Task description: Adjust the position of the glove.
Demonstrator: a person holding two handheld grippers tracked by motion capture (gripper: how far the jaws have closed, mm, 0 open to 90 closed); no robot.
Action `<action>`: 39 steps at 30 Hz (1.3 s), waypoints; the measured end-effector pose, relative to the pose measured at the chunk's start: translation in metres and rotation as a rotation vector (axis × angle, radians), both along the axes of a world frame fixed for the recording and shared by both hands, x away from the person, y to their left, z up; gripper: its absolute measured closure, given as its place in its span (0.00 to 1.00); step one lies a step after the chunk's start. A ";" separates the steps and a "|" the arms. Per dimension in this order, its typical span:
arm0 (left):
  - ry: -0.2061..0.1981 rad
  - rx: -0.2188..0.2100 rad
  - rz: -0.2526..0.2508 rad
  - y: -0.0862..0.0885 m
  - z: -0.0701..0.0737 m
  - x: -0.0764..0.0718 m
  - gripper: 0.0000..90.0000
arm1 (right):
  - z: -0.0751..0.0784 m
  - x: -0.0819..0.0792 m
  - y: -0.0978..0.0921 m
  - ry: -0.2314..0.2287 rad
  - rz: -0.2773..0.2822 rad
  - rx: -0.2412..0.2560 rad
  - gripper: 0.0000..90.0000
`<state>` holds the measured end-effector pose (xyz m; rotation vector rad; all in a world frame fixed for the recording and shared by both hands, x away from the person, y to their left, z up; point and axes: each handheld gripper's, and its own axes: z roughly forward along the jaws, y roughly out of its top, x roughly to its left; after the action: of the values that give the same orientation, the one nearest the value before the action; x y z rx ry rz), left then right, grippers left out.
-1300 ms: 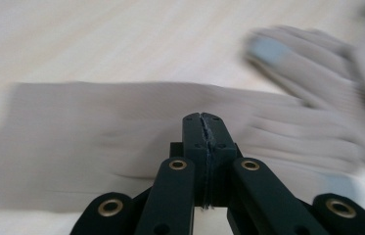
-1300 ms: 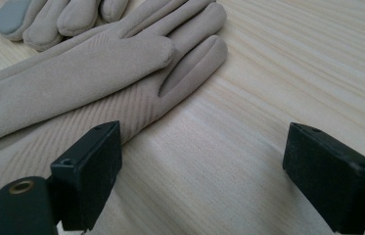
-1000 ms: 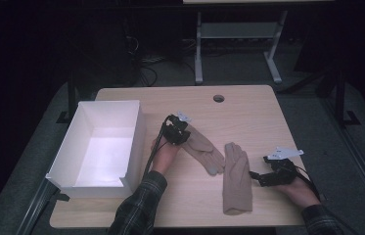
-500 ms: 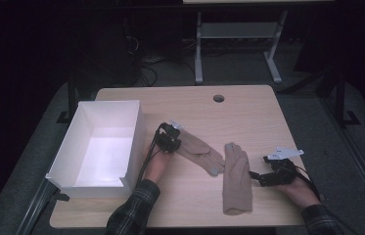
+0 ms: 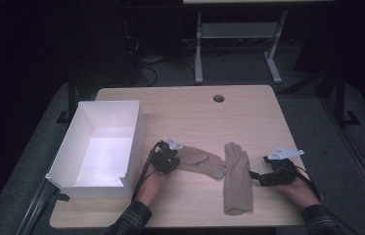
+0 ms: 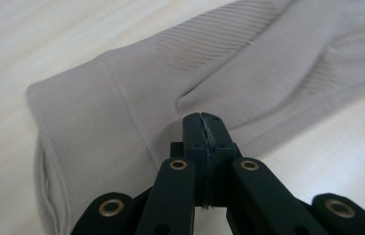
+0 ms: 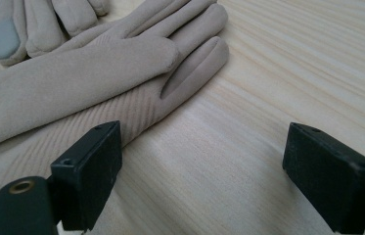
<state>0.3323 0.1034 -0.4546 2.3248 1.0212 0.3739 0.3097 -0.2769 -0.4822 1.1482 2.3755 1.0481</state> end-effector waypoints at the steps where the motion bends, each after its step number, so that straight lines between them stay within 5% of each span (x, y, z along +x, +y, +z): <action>1: 0.005 -0.004 -0.009 0.000 0.000 -0.004 1.00 | 0.000 0.000 0.000 0.000 0.000 -0.001 0.16; 14: 0.085 -0.071 -0.080 0.018 0.001 -0.049 1.00 | 0.000 0.000 0.000 0.001 -0.001 0.000 0.16; 21: 0.112 -0.109 -0.143 0.013 0.002 -0.066 1.00 | 0.000 0.000 0.000 0.000 -0.001 -0.001 0.16; 27: 0.062 -0.133 -0.192 -0.002 0.014 -0.050 1.00 | 0.000 0.000 0.000 0.000 -0.002 0.000 0.16; 34: 0.036 -0.138 -0.289 -0.045 0.019 -0.025 1.00 | 0.000 0.000 0.000 0.000 -0.002 0.000 0.16; 39: 0.052 -0.140 -0.317 -0.070 0.013 -0.010 1.00 | 0.000 0.000 0.000 0.001 -0.001 0.000 0.16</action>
<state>0.3218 0.0335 -0.4419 2.3277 0.6618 0.1129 0.3098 -0.2769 -0.4821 1.1504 2.3749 1.0479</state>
